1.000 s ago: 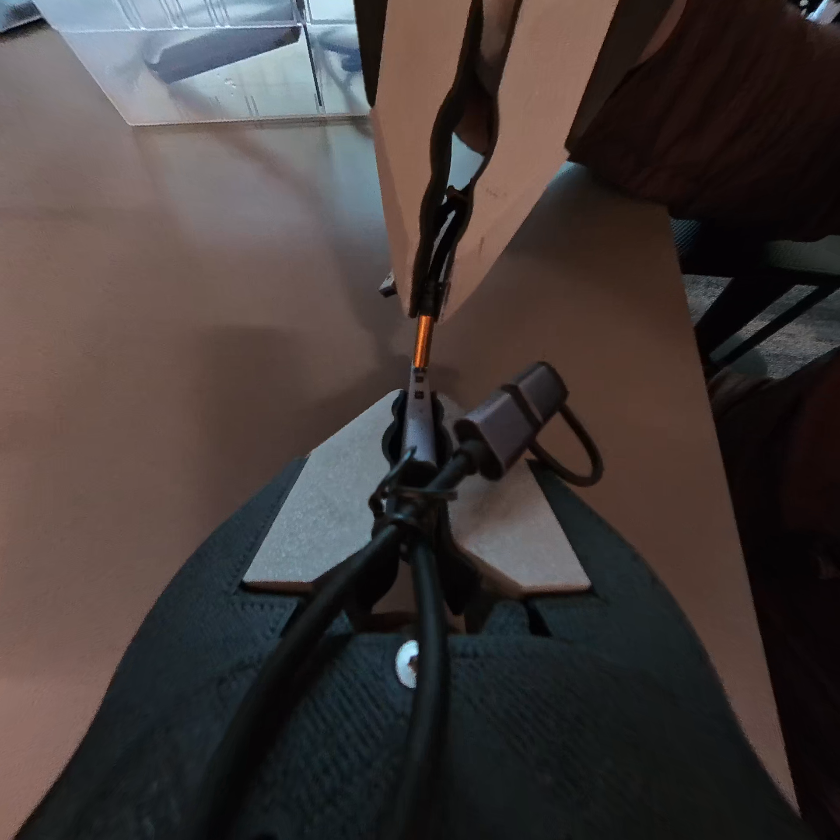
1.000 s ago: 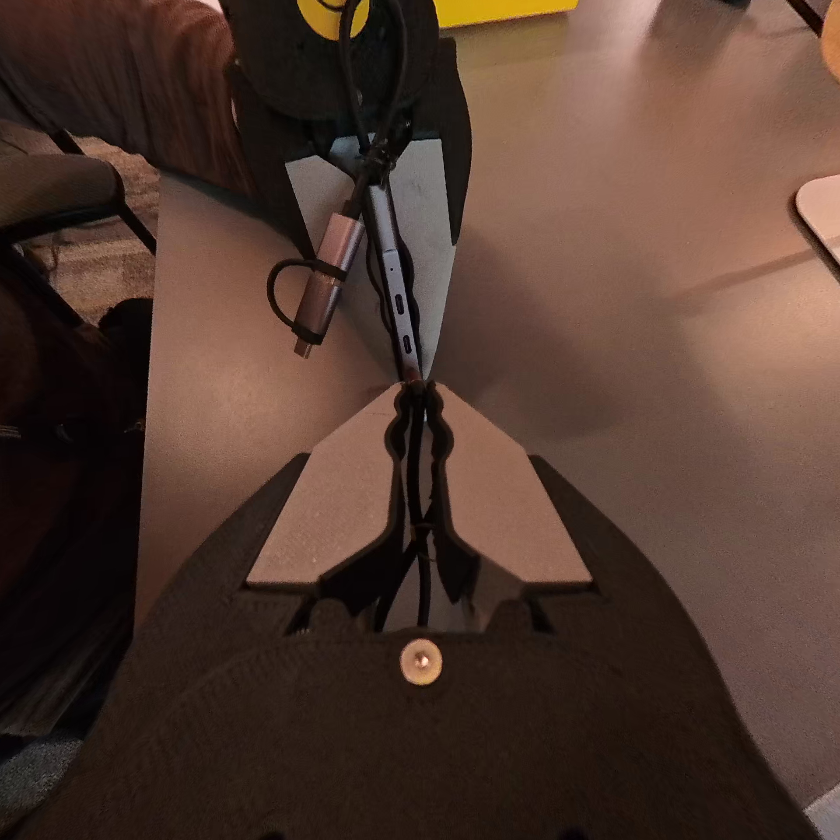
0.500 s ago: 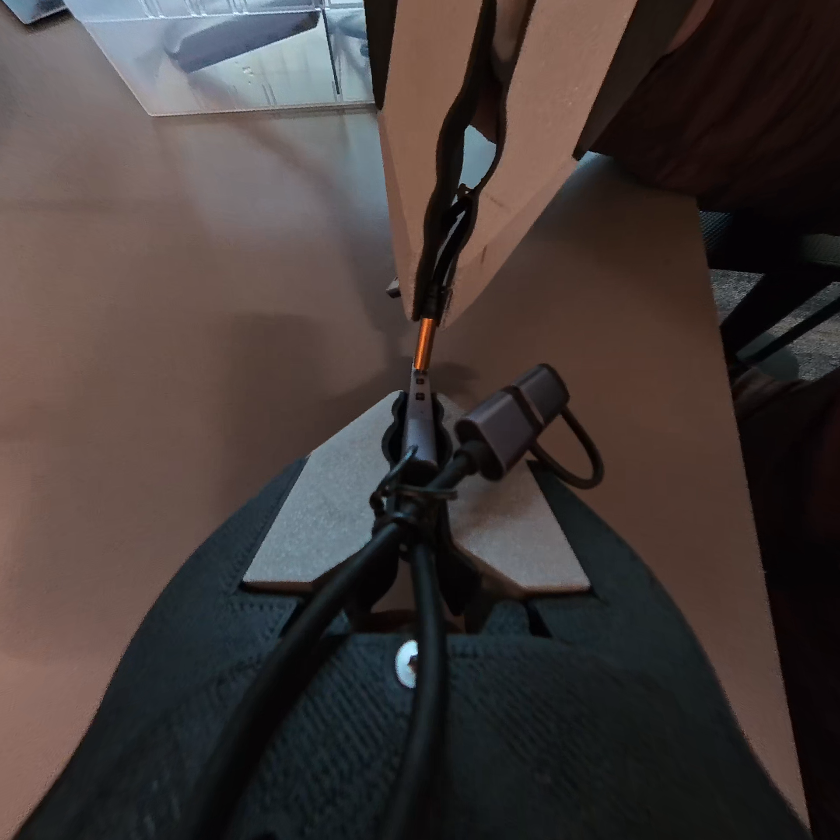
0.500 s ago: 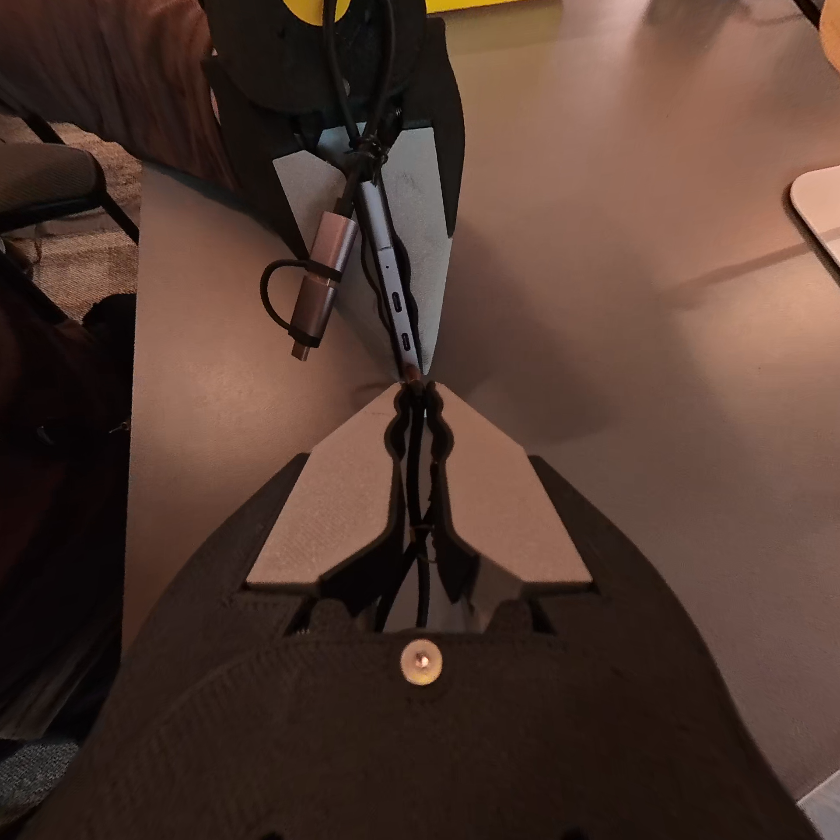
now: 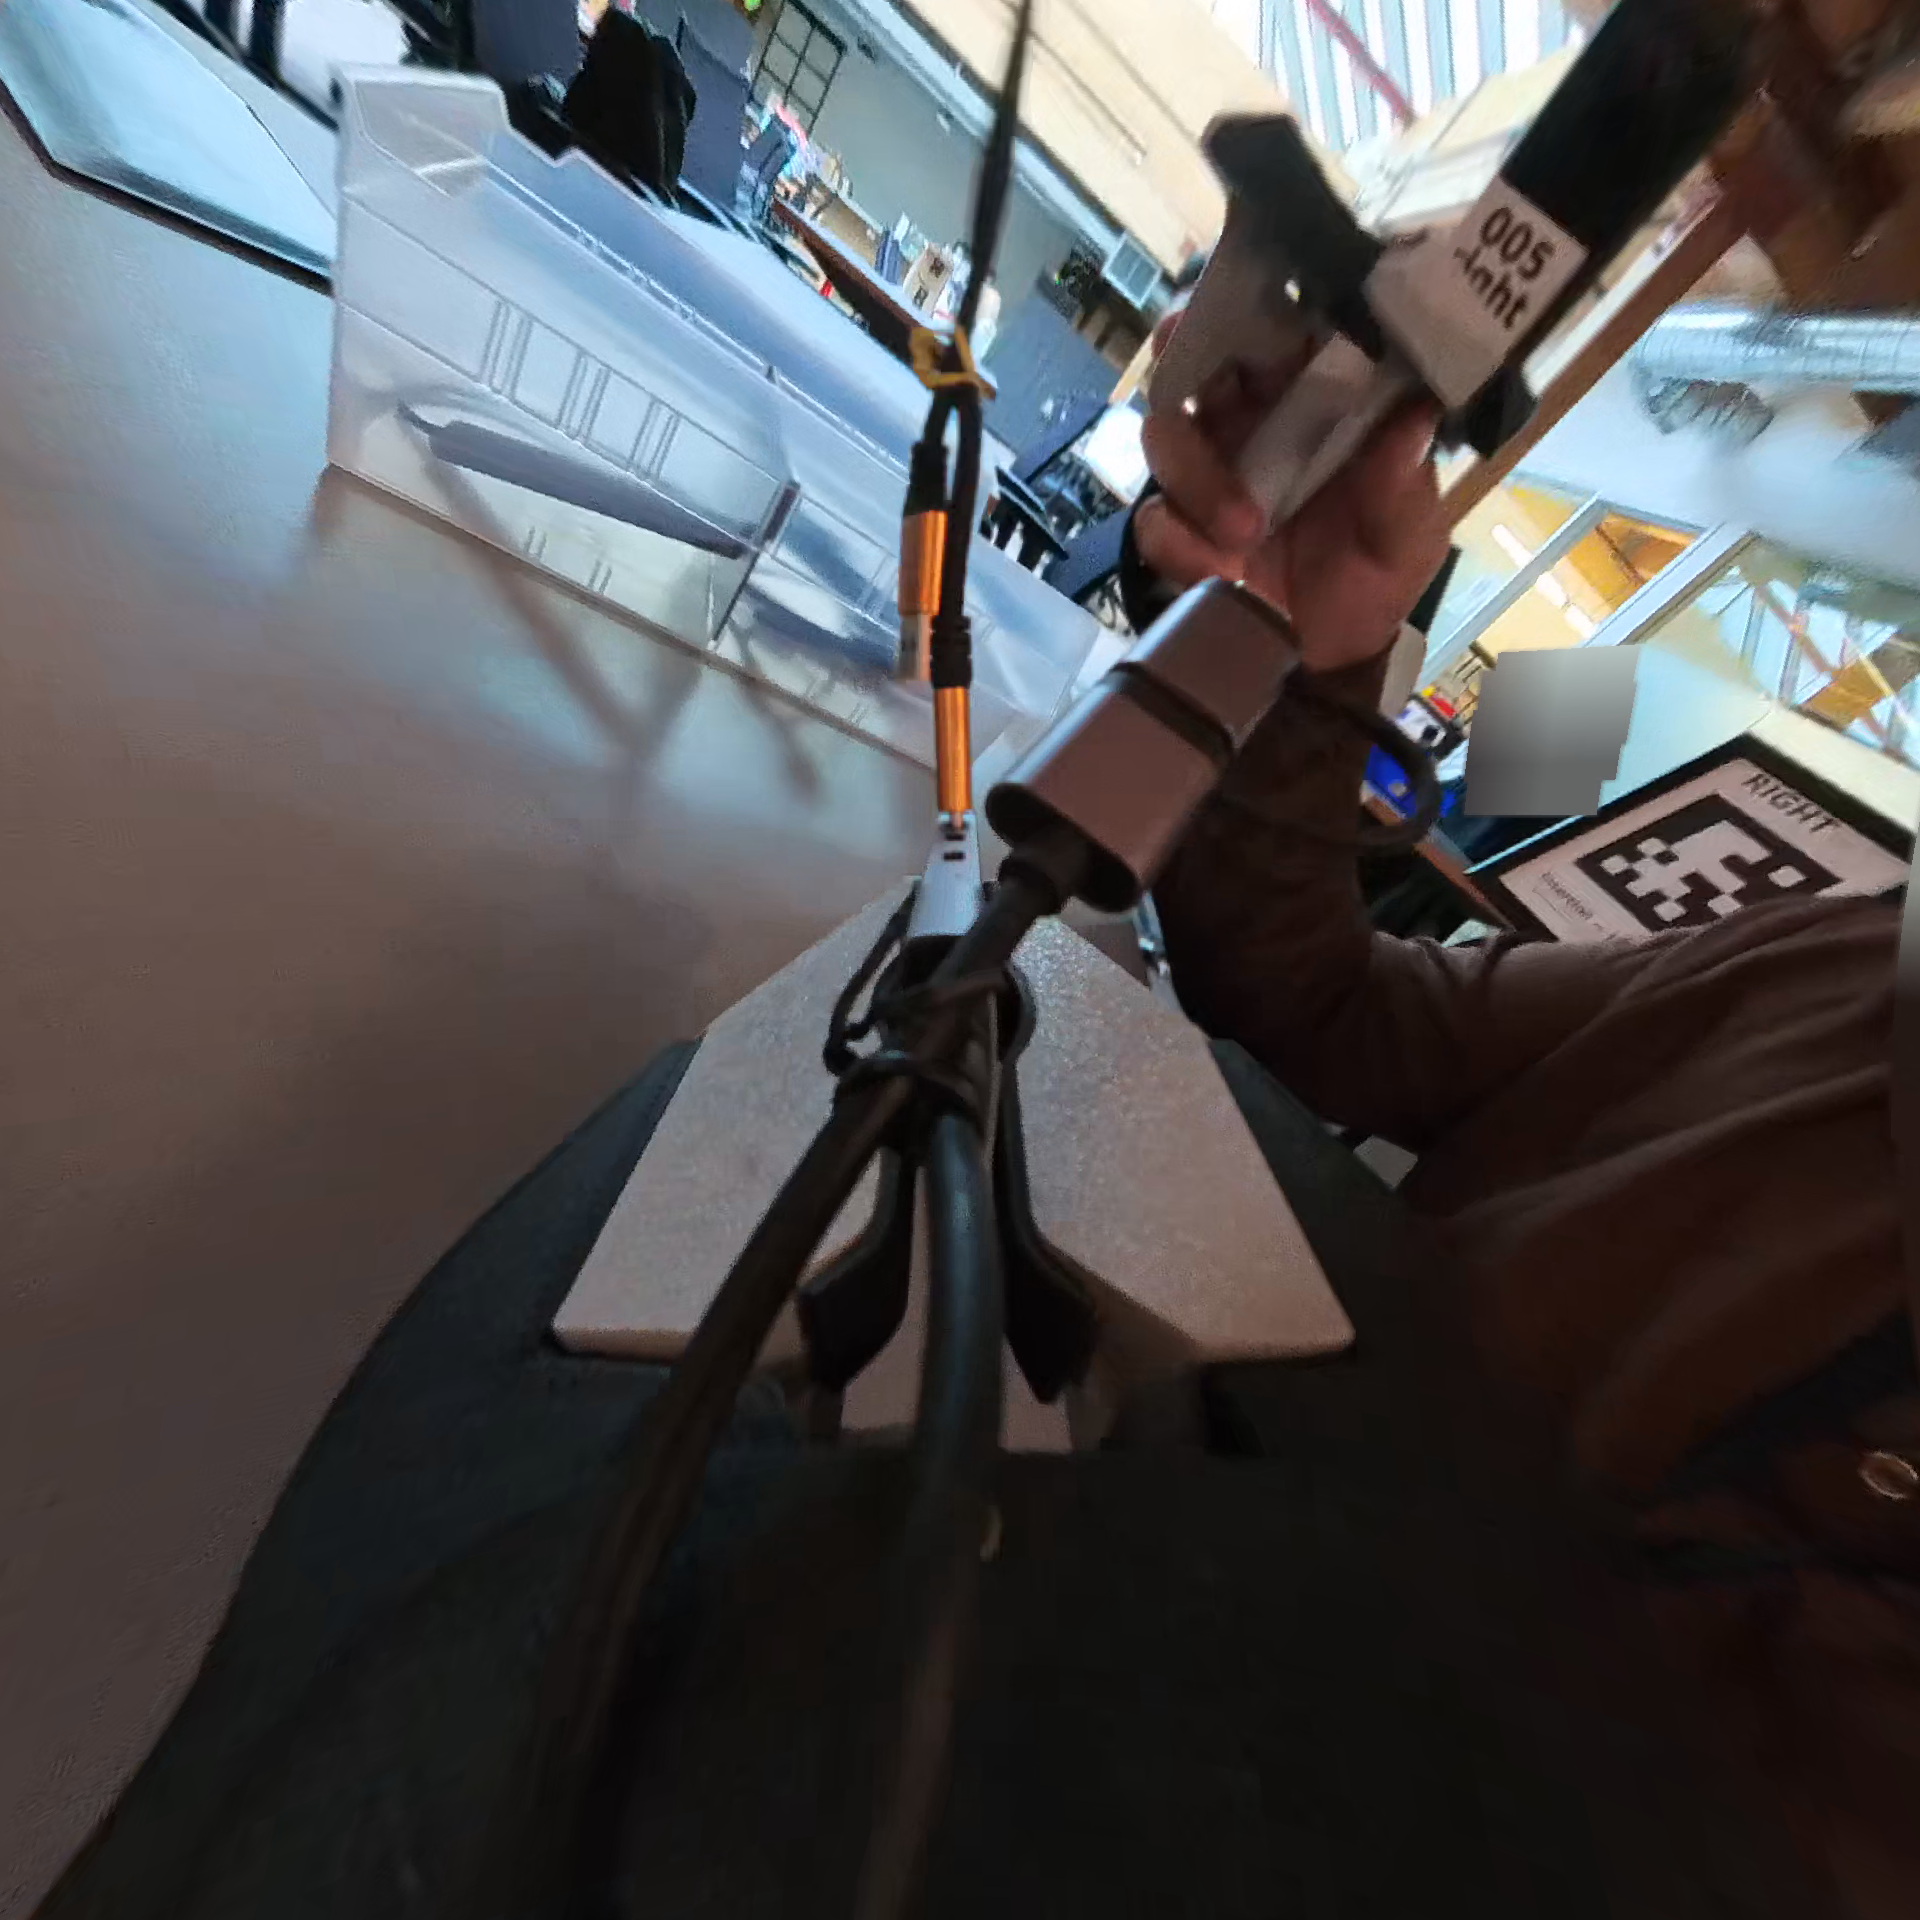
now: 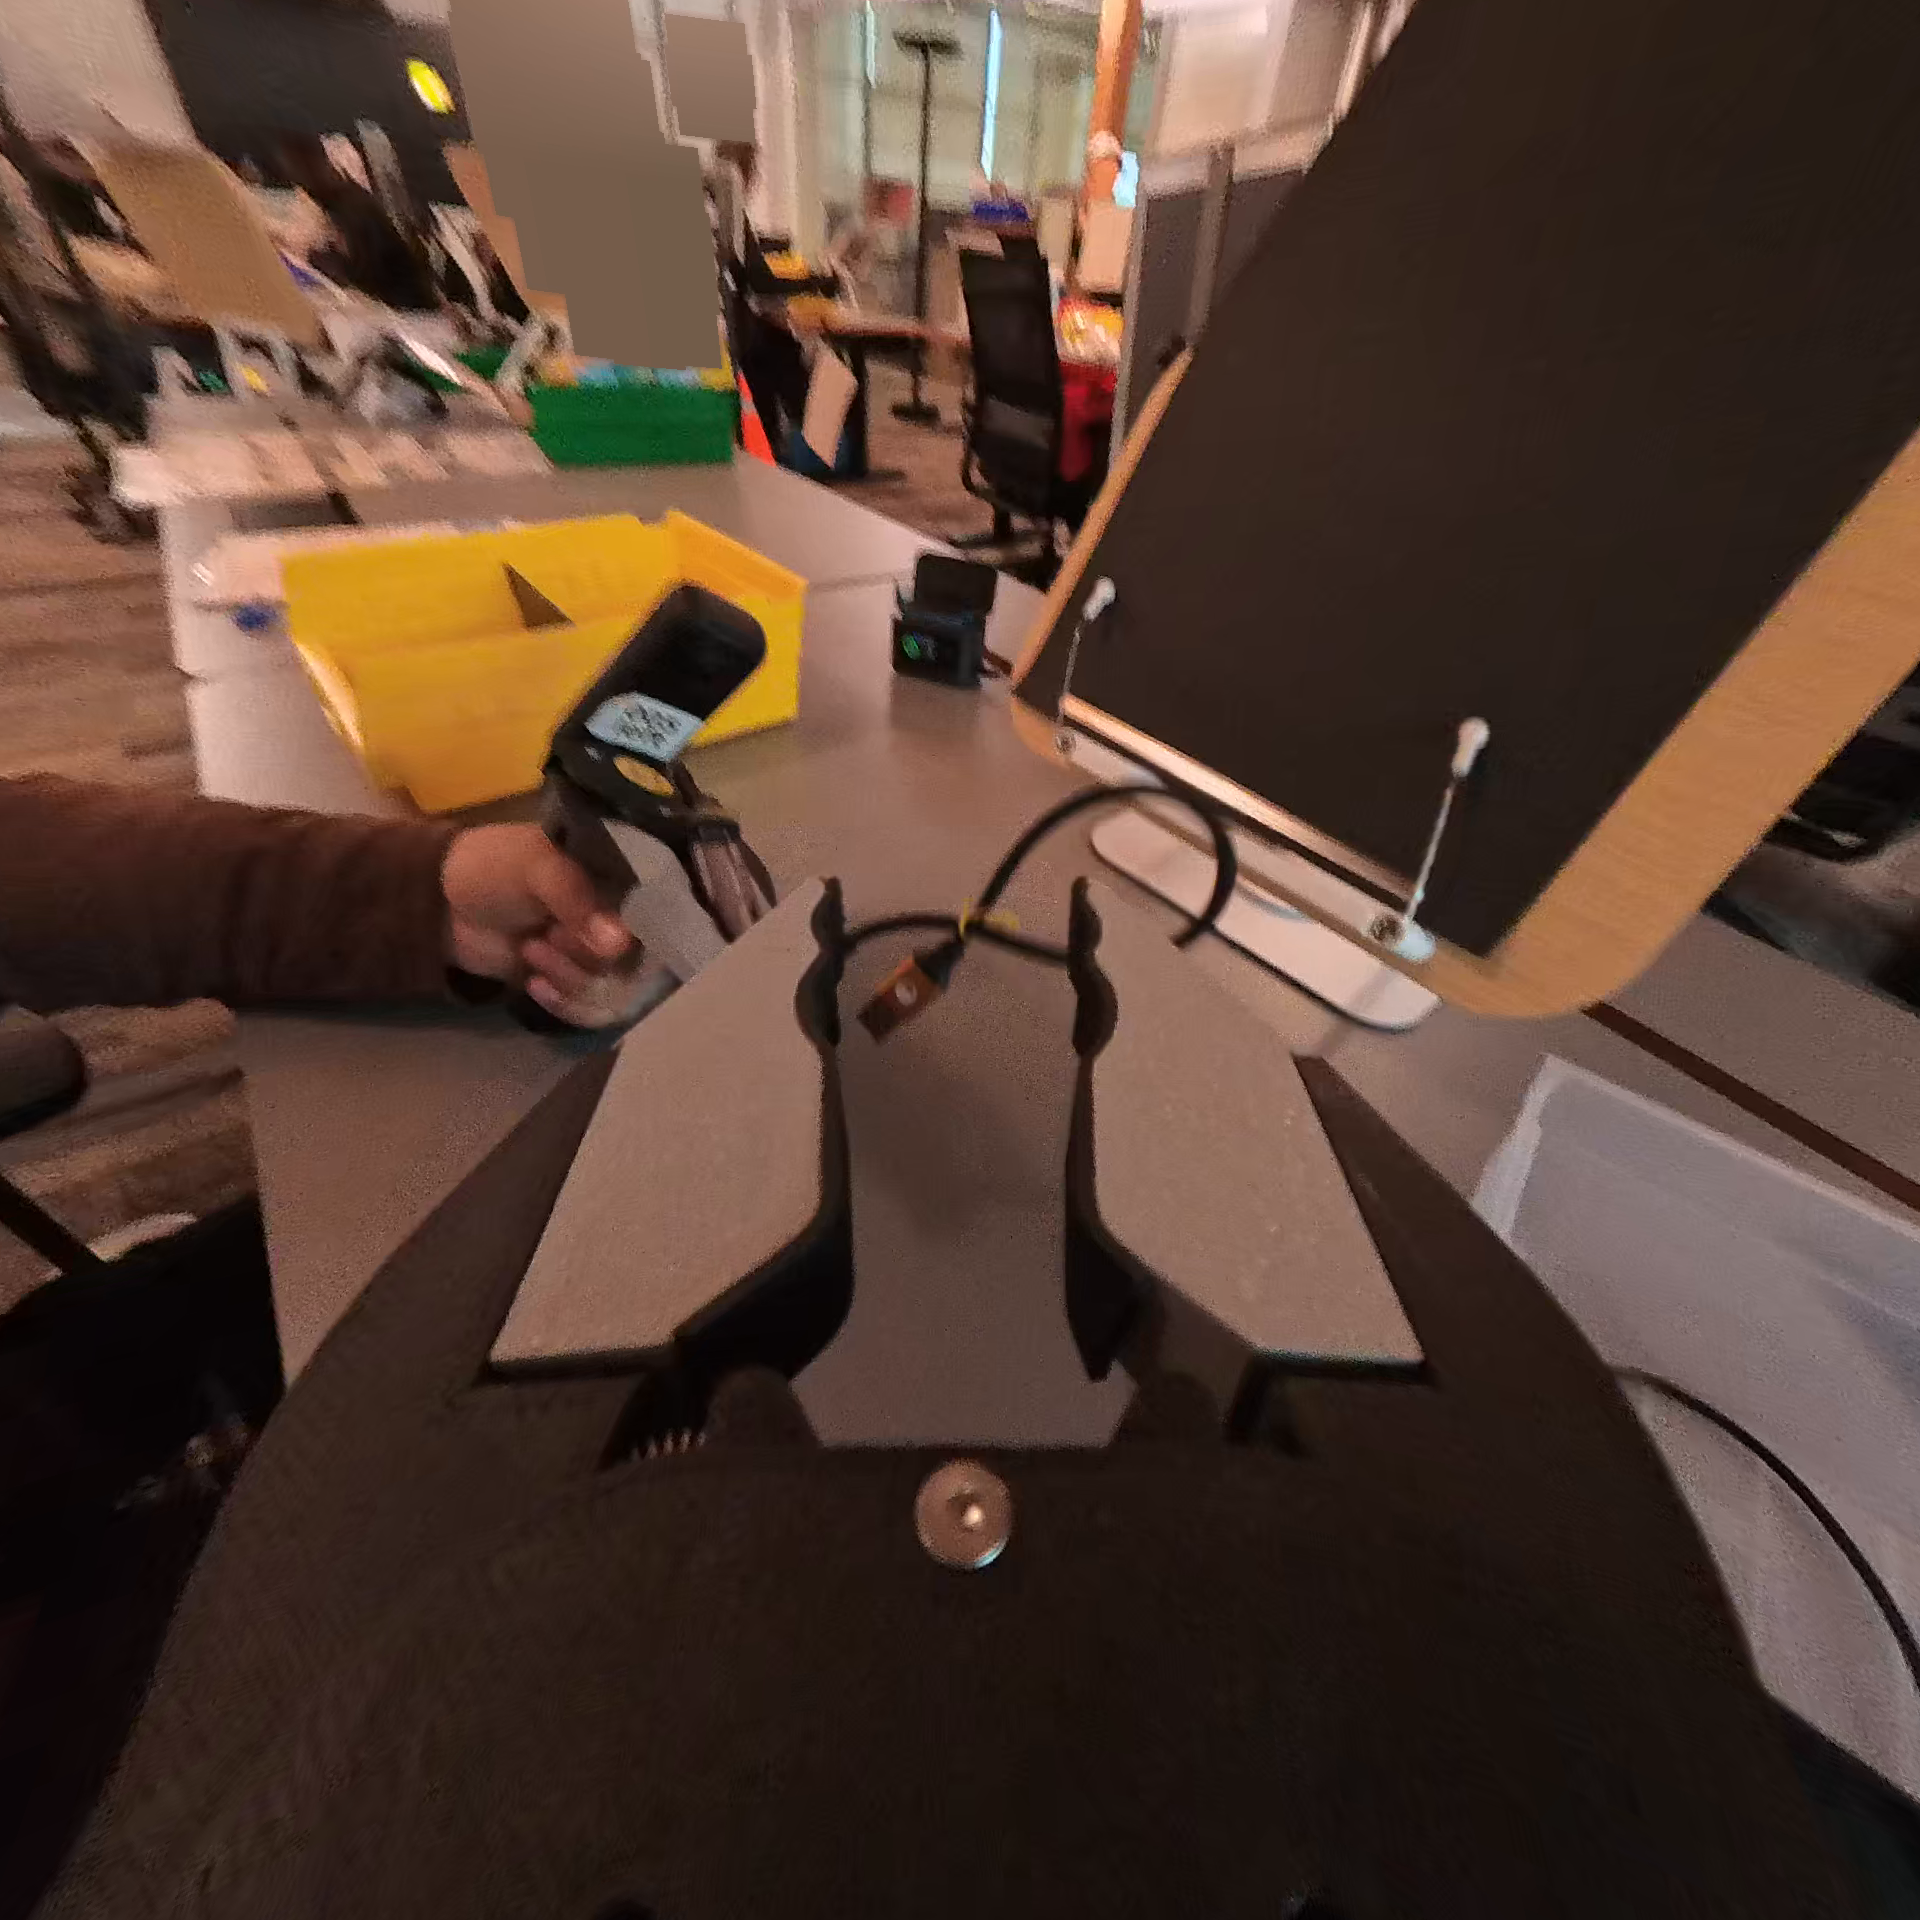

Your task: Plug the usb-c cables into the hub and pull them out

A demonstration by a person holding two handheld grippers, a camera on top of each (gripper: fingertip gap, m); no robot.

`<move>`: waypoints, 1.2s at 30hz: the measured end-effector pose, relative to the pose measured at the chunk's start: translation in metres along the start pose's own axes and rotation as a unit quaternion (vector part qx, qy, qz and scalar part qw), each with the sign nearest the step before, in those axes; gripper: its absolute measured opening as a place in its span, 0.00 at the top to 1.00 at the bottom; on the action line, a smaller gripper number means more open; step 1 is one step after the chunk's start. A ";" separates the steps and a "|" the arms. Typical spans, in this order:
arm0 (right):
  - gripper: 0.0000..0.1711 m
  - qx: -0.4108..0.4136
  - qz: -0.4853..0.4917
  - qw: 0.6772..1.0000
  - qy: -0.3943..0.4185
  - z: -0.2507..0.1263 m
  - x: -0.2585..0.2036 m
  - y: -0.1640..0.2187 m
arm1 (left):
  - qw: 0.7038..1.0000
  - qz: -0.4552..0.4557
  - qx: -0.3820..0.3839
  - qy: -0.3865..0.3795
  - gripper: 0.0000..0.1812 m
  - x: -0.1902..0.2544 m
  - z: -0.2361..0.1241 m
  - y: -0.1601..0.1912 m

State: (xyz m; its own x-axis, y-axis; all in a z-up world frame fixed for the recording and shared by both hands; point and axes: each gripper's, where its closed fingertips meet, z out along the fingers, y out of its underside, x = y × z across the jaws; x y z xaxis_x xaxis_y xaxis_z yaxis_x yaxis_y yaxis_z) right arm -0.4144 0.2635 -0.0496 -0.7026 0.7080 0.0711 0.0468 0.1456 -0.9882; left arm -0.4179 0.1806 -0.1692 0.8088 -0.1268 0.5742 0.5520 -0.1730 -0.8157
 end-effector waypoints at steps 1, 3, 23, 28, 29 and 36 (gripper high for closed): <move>0.76 -0.020 -0.004 1.000 0.007 0.002 0.000 0.007 | 1.000 -0.001 0.003 0.000 0.96 0.000 -0.001 -0.001; 0.78 -0.053 0.004 0.999 -0.013 0.009 -0.008 0.020 | 1.000 0.004 0.011 0.004 0.96 0.003 -0.003 -0.004; 0.98 -0.051 0.159 0.962 -0.218 0.081 -0.066 0.067 | 0.999 0.024 -0.001 0.028 0.96 0.020 0.003 -0.001; 0.98 -0.021 0.155 0.965 -0.212 0.080 -0.068 0.055 | 0.999 0.038 0.009 0.031 0.96 0.027 -0.002 -0.008; 0.98 -0.016 0.157 0.965 -0.212 0.080 -0.068 0.053 | 0.999 0.039 0.012 0.033 0.96 0.028 -0.002 -0.010; 0.99 0.120 0.215 0.957 -0.153 0.040 -0.005 0.012 | 0.998 0.042 -0.030 0.024 0.96 0.023 0.005 0.013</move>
State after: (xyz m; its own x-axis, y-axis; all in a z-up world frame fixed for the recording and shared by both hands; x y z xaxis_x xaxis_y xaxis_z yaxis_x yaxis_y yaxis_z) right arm -0.4386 0.2340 -0.0674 -0.8320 0.4258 -0.3558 0.2399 -0.3022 -0.9226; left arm -0.3908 0.1800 -0.1668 0.8401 -0.1897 0.5081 0.4684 -0.2186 -0.8561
